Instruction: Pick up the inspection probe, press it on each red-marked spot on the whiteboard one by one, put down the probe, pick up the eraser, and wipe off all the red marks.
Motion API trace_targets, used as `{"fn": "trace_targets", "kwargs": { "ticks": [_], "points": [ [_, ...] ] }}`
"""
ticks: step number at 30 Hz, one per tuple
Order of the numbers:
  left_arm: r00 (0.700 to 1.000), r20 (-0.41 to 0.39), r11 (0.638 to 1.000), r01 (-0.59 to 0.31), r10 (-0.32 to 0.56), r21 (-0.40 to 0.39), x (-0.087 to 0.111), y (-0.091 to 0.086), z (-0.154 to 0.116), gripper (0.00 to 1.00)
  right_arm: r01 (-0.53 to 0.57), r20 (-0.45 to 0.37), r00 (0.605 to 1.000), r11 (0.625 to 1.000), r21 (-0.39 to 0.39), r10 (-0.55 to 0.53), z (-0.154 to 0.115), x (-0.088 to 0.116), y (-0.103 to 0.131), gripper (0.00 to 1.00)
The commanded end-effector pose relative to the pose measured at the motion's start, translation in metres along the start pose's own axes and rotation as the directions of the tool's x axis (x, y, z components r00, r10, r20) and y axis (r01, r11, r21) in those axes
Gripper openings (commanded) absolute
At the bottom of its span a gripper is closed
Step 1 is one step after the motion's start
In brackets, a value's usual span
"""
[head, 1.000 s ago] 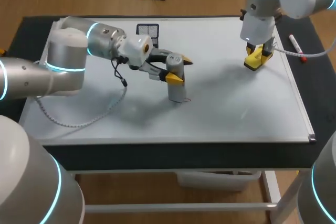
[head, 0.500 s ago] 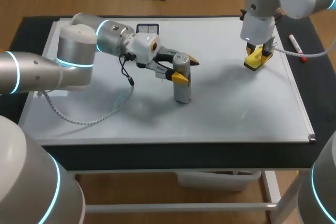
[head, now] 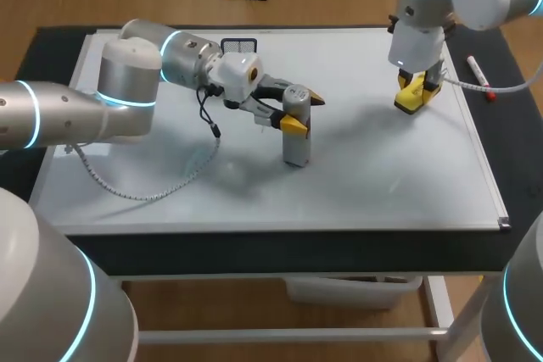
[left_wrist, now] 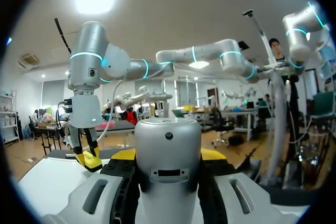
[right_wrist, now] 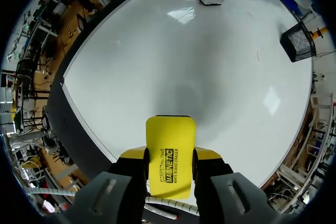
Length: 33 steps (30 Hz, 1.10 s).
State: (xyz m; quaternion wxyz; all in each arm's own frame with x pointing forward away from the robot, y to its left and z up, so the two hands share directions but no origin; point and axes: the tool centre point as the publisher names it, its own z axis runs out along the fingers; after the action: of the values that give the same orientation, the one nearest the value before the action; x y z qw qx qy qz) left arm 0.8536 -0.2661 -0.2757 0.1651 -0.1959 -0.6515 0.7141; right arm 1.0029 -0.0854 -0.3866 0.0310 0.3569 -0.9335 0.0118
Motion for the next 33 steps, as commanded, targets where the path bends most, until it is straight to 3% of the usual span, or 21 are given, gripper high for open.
{"fn": "trace_targets", "kwargs": {
  "ticks": [1, 12, 18, 33],
  "points": [
    [1.000, -0.005, 1.000, 0.003, -0.003, 0.002, -0.002, 0.003, 0.000, 0.00, 0.002, -0.003, 1.000, 1.000, 0.003, -0.002, -0.001, 0.000, -0.001, 0.00],
    [1.000, -0.005, 1.000, 0.004, -0.004, -0.001, -0.001, 0.004, -0.001, 0.00, 0.002, -0.003, 1.000, 1.000, 0.003, -0.002, -0.001, 0.000, -0.001, 0.00],
    [1.000, 0.000, 1.000, -0.024, 0.024, 0.001, -0.001, -0.010, -0.007, 0.00, 0.002, -0.003, 1.000, 1.000, 0.003, -0.002, -0.001, 0.000, -0.001, 0.00],
    [0.980, 0.192, 0.998, -0.057, 0.061, -0.025, -0.013, -0.039, -0.101, 0.00, 0.002, -0.003, 1.000, 1.000, 0.003, -0.002, -0.001, 0.000, -0.001, 0.00]
  ]
}}
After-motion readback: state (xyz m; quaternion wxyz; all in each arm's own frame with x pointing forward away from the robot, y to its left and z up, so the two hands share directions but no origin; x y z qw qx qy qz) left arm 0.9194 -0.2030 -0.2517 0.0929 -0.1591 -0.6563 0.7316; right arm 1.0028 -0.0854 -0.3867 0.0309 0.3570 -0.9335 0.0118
